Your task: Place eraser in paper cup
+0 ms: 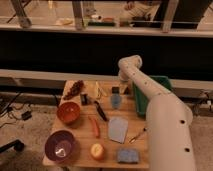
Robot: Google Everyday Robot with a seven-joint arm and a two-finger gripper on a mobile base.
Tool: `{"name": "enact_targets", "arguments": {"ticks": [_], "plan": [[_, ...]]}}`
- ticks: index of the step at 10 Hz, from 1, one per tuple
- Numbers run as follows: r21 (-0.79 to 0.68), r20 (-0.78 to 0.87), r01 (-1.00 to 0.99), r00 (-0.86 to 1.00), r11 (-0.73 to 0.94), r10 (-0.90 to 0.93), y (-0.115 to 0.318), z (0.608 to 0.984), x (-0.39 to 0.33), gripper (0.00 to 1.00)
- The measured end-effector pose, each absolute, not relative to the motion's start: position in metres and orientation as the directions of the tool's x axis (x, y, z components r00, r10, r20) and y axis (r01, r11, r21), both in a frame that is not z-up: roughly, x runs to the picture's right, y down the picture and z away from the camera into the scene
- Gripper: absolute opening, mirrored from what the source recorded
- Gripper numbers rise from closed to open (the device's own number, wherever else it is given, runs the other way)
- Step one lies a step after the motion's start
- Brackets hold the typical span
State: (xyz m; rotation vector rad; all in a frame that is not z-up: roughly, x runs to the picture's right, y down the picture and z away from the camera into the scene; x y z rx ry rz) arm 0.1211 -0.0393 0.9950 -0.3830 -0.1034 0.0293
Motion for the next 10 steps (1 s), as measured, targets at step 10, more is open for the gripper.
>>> {"name": "enact_targets", "arguments": {"ticks": [10], "plan": [[-0.448,0.085,-0.033,0.993,0.893,0.079,-0.021,1.007,0.124,0.8]]}}
